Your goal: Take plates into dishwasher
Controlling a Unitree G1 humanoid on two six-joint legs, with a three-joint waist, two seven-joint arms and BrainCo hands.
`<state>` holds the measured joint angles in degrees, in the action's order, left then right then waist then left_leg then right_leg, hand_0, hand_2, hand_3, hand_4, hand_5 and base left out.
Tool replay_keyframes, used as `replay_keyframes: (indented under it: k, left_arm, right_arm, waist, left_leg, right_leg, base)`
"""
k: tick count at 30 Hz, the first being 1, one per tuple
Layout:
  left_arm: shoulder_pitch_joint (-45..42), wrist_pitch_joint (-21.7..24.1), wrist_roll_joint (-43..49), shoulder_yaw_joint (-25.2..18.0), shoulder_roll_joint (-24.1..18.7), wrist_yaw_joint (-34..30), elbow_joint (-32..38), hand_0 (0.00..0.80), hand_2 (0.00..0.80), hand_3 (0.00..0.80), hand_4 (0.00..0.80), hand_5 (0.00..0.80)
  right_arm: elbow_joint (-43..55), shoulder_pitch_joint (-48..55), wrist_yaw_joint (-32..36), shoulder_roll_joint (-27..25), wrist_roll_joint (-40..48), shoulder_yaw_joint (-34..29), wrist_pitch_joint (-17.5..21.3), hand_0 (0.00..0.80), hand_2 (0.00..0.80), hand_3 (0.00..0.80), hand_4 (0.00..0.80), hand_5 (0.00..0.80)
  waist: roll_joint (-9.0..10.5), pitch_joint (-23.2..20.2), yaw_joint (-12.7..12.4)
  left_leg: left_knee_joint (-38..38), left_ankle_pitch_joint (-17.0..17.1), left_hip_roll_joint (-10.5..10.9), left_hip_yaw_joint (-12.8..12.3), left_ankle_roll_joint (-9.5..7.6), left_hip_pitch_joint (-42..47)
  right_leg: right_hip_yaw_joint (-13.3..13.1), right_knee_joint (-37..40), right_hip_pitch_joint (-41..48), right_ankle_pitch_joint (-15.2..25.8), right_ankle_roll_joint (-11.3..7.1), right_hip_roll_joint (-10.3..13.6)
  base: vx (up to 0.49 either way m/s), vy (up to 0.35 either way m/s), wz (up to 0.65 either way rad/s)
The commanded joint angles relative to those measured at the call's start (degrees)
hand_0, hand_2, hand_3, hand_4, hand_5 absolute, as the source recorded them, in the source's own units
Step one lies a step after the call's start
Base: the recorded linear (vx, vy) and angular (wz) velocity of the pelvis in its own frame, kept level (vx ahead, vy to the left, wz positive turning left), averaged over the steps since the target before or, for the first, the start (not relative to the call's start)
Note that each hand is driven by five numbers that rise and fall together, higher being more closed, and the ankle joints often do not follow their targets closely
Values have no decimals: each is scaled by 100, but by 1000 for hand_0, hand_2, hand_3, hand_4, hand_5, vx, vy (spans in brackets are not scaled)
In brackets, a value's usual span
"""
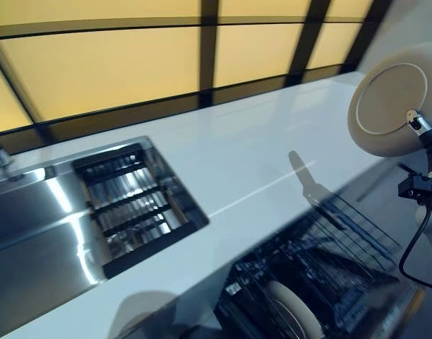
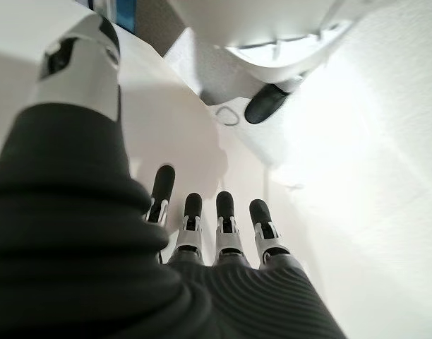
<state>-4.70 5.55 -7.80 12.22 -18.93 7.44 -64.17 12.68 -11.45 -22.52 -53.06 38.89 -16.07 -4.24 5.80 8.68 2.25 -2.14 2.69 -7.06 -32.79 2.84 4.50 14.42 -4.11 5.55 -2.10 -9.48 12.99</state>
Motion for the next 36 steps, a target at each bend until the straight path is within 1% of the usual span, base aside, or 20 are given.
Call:
replay_keyframes:
  k: [1,2,4,6,8,10,11,14,15,17,21,24,25,27,29,30,32,33,34,36]
  left_arm:
    - [336,206,-98,-235,-323,207,40,0,0,0,0,0]
    - [355,230,-67,-249,-310,221,38,0,0,0,0,0]
    - [395,258,-51,-262,-255,220,20,0,0,0,0,0]
    - [407,268,-32,-264,-240,217,17,0,0,0,0,0]
    - [430,361,40,-221,-105,245,-5,0,0,0,0,0]
    - [424,407,46,-174,-52,270,-4,0,0,0,0,0]
    - [432,413,38,-158,-24,271,9,0,0,0,0,0]
    - [397,452,-7,-136,5,257,28,0,0,0,0,0]
    - [383,440,-61,-151,19,238,61,0,0,0,0,0]
    - [385,407,-96,-171,24,213,81,0,0,0,0,0]
    - [424,347,-132,-205,31,155,102,0,0,0,0,0]
    - [462,305,-113,-183,4,131,148,0,0,0,0,0]
    - [497,265,-105,-163,-10,124,180,0,0,0,0,0]
    - [550,250,-92,-146,-35,110,187,0,0,0,0,0]
    - [582,259,-88,-117,-64,95,195,0,0,0,0,0]
    - [616,251,-82,-96,-79,105,218,0,0,0,0,0]
    - [668,240,-57,-61,-115,101,245,0,0,0,0,0]
    - [705,226,-38,-59,-152,99,272,0,0,0,0,0]
    - [715,231,-32,-59,-171,96,279,0,0,0,0,0]
    - [748,233,-14,-56,-223,96,318,0,0,0,0,0]
  right_arm:
    - [315,173,113,-22,31,-422,579,800,800,800,800,800]
    - [292,226,181,-25,83,-474,599,800,800,800,800,800]
    - [311,290,186,-23,86,-499,588,800,800,800,800,800]
    - [314,304,178,-23,77,-509,567,800,800,800,800,800]
    - [313,286,202,10,-68,-479,480,800,800,800,800,800]
    - [283,226,196,-11,-164,-414,405,800,800,800,800,800]
    - [251,176,236,-19,-285,-344,377,800,800,800,800,800]
    - [208,101,413,-67,-380,-235,345,800,800,800,800,800]
    - [185,43,623,-62,-541,-115,308,800,800,800,800,800]
    - [166,-2,823,-62,-753,16,269,800,800,800,800,800]
    - [171,-1,1450,-111,-1401,320,167,800,800,800,800,800]
    - [169,58,1925,-231,-1613,515,-20,800,800,800,800,800]
    - [151,72,2172,-244,-1884,615,-57,800,800,800,800,800]
    - [140,69,2388,-328,-2069,744,-135,800,800,800,800,800]
    - [96,68,2638,-409,-2482,875,-199,800,800,800,800,800]
    - [23,67,2840,-521,-2863,992,-174,800,800,800,800,800]
    - [-62,80,3127,-704,-3334,1135,-273,800,800,800,800,800]
    - [-134,110,3273,-827,-3732,1224,-238,800,800,800,800,800]
    - [-157,129,3247,-873,-3792,1244,-206,800,800,800,800,800]
    - [-233,151,3355,-986,-4246,1302,-140,800,800,800,800,800]
  waist:
    - [53,-378,96]
    - [45,-380,106]
    - [22,-374,123]
    - [9,-369,128]
    - [-14,-325,166]
    - [-41,-293,188]
    - [-66,-271,201]
    - [-119,-241,185]
    - [-173,-231,150]
    - [-219,-234,131]
    - [-303,-229,175]
    - [-332,-205,184]
    - [-338,-191,188]
    - [-335,-163,189]
    - [-329,-128,183]
    - [-316,-98,167]
    - [-284,-49,137]
    - [-251,-3,106]
    - [-238,17,96]
    - [-201,90,57]
  left_leg:
    - [39,-219,-35,630,-148,-85]
    - [85,-130,-188,599,-62,-142]
    - [159,-32,-352,604,44,-233]
    - [182,-10,-401,614,78,-256]
    - [223,207,-657,649,312,-398]
    - [221,335,-794,667,417,-465]
    - [224,389,-839,762,462,-526]
    - [187,462,-841,1130,530,-624]
    - [136,488,-810,1460,555,-671]
    - [95,495,-794,1662,582,-682]
    - [77,462,-768,1762,622,-621]
    - [84,427,-736,1803,631,-590]
    - [90,415,-728,1816,637,-585]
    - [82,421,-721,1838,642,-583]
    - [77,422,-716,1862,648,-583]
    - [73,427,-712,1886,647,-596]
    - [70,437,-705,1911,648,-618]
    - [63,452,-703,1936,650,-642]
    - [58,457,-702,1941,649,-651]
    - [37,483,-702,1965,651,-683]
  right_leg:
    - [-56,-251,25,629,-261,169]
    - [-1,-181,80,395,-202,22]
    - [18,-64,155,111,-76,-127]
    - [33,-38,175,44,-34,-171]
    - [35,138,231,-88,196,-395]
    - [37,195,218,-94,283,-492]
    - [-12,238,190,-83,336,-553]
    - [-184,290,128,-62,394,-638]
    - [-332,325,67,-37,429,-686]
    - [-411,348,26,-32,445,-704]
    - [-401,374,-66,-5,458,-688]
    - [-374,371,-133,20,444,-676]
    - [-356,366,-160,29,436,-676]
    - [-351,366,-195,54,425,-684]
    - [-348,365,-223,75,414,-696]
    - [-344,383,-239,100,398,-705]
    - [-338,405,-258,138,378,-717]
    - [-329,422,-272,170,362,-730]
    - [-326,427,-276,178,359,-735]
    - [-315,445,-288,206,342,-751]
  base:
    - [-135,-395,-93]
    - [-135,-389,-86]
    - [-102,-280,-40]
    - [-67,-173,-37]
    - [-131,-289,-32]
    - [-116,-221,-1]
    - [-114,-183,6]
    - [-69,-85,6]
    - [-49,-33,2]
    - [-31,3,-24]
    - [-49,49,-22]
    - [-51,36,-9]
    - [-61,19,-6]
    - [-46,4,-3]
    - [-40,-12,2]
    - [-55,-34,3]
    - [-67,-52,2]
    - [-61,-54,1]
    - [-71,-60,1]
    - [-63,-46,2]
